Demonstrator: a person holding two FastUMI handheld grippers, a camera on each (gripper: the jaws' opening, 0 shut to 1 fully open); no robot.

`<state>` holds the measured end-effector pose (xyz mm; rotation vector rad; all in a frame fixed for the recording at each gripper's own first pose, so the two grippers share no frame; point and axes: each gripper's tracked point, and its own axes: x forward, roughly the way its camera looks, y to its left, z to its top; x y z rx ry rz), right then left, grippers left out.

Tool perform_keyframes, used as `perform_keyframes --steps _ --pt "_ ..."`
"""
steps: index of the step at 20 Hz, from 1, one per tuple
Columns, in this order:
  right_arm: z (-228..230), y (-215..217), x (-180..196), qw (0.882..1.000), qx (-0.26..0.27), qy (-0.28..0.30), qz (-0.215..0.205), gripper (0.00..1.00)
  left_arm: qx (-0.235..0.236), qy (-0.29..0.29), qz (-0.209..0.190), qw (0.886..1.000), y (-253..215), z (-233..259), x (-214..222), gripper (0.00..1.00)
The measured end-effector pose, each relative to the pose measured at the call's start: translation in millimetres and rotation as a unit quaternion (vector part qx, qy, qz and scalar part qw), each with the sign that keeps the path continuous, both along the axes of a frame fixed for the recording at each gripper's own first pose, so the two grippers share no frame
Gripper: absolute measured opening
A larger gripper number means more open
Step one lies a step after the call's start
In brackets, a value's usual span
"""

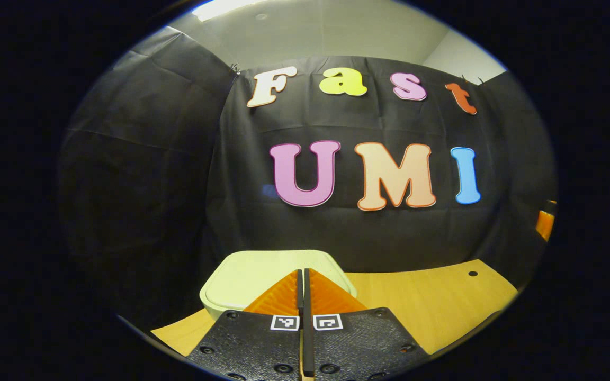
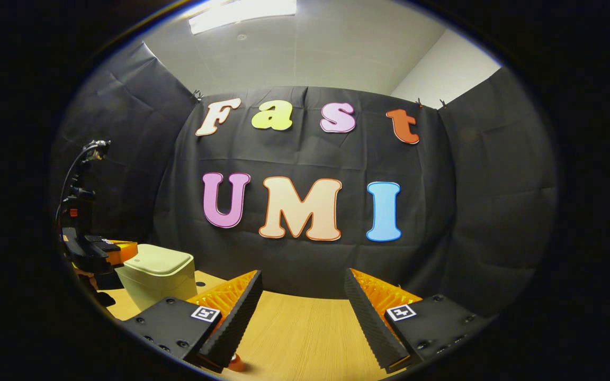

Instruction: Press the lid of the desktop garbage bin to open it, pick up the crumpled paper on the desktop and throw it into the bin, then pick up the pop can on the desktop and drop it into the bin, and finally close the garbage bin lid.

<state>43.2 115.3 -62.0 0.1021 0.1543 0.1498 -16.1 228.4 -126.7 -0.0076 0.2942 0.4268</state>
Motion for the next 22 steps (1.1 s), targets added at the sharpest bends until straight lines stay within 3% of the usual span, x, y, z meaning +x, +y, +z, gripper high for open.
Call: perform_keyframes --steps 5,7,10,12,17,22 --pt "-5 16 1 1.000 -0.008 0.009 0.008 0.98 -0.017 0.026 0.020 0.999 23 -31 -9 0.00" --pt "-4 20 0 1.000 -0.009 0.011 0.009 0.98 -0.010 0.017 0.017 1.000 26 -29 -8 0.00" --pt "-3 23 -1 1.000 -0.010 0.010 0.010 0.98 -0.054 0.003 0.019 0.998 25 -37 -8 0.00" --pt "1 24 -3 1.000 -0.004 0.007 0.012 1.00 -0.047 0.014 0.005 0.999 22 -38 -9 0.00" --pt "0 16 -4 1.000 -0.001 0.008 0.022 0.98 -0.026 -0.026 0.004 0.999 18 -13 0 0.00" --pt "-10 9 -8 0.999 0.012 0.018 0.036 0.98 -0.015 -0.078 -0.022 0.997 -12 33 1 0.03"
